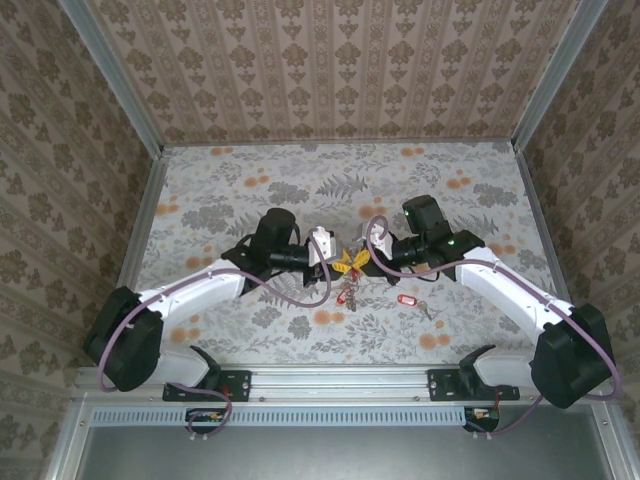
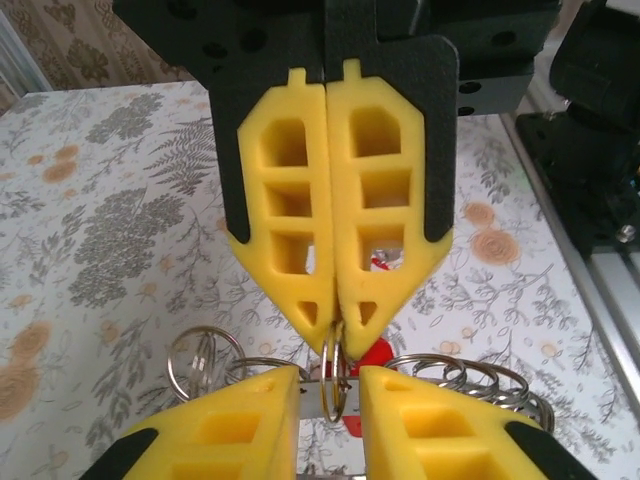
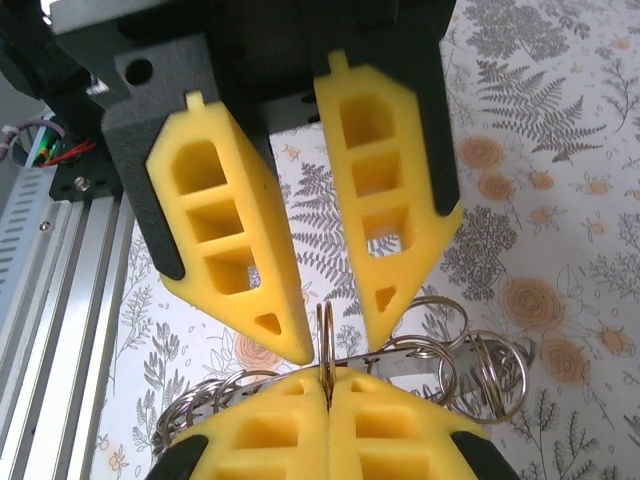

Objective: Put the keys on the keyring

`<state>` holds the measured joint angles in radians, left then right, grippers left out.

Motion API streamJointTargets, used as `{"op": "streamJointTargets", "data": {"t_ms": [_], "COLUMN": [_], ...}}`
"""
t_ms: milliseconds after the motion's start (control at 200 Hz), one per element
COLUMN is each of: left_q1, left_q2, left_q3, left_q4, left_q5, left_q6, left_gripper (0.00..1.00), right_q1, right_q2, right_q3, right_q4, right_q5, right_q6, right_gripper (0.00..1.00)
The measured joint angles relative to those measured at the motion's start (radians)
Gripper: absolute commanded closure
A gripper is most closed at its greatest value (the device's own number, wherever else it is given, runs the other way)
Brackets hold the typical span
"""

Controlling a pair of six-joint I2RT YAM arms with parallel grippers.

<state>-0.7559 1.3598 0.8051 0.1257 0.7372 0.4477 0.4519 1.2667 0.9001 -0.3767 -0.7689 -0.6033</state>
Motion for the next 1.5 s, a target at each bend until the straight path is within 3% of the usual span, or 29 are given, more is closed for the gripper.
{"op": "streamJointTargets", "data": {"t_ms": [295, 450, 690, 955, 1120, 1330, 1385, 1500], "left_q1": [-0.024, -0.032, -0.033, 0.002, 0.015, 0.027, 0.026, 0.017], "left_q2": [-0.005, -0.004, 0.004, 0.004, 0.004, 0.004, 0.004, -0.006], "left_q3": [0.072, 0.099, 0.12, -0.014, -0.063, -0.102, -0.103, -0.078], "left_q4": [-0.127, -0.193, -0.222, 0.042, 0.193, 0.301, 0.298, 0.197], "left_q5": [-0.074, -0.093, -0.095, 0.014, 0.051, 0.06, 0.059, 0.043], "left_q6": [0.079, 0.115, 0.121, -0.038, -0.126, -0.183, -0.182, -0.123], "left_gripper": [0.79, 1.0, 1.0, 1.0, 1.0, 1.0, 0.9, 0.85], "right_q1": [0.018, 0.024, 0.024, -0.018, -0.031, -0.042, -0.042, -0.037], "right_q2": [0.0, 0.0, -0.004, -0.019, -0.018, -0.018, -0.018, -0.018], "right_q3": [0.025, 0.029, 0.021, -0.097, -0.131, -0.138, -0.137, -0.119], "right_q4": [-0.035, -0.037, -0.022, 0.18, 0.281, 0.316, 0.309, 0.245], "right_q5": [0.037, 0.051, 0.065, -0.014, -0.064, -0.088, -0.089, -0.08], "right_q6": [-0.019, -0.022, -0.021, 0.063, 0.118, 0.135, 0.133, 0.112], "right_gripper": [1.0, 1.0, 0.92, 0.83, 0.85, 0.98, 0.99, 1.0]}}
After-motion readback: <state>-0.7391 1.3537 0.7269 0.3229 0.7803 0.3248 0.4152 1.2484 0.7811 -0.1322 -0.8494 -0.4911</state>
